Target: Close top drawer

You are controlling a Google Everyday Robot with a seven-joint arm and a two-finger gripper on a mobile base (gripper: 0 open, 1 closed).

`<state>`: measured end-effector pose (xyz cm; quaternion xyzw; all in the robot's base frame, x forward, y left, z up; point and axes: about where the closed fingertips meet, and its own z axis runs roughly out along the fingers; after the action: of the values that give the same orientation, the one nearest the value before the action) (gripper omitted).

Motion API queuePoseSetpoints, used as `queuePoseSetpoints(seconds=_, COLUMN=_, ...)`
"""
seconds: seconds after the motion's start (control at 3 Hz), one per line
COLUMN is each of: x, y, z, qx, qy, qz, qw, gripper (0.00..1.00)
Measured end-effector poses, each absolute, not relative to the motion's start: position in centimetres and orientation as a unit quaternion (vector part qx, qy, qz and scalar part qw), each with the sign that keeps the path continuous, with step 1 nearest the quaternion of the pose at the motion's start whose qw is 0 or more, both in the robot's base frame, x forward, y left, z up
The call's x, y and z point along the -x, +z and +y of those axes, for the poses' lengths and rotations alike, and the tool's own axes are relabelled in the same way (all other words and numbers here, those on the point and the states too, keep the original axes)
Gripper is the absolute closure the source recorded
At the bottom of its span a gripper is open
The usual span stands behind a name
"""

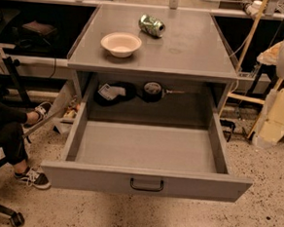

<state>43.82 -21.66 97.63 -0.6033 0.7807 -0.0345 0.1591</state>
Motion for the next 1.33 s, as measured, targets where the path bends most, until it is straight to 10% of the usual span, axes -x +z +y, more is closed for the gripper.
queuePoseSetpoints(seconds=1.33, x=-42.3, y=82.0, z=-19.3, qx=0.617, qy=0.033, qz=0.768, qw=0.165, gripper=0.0)
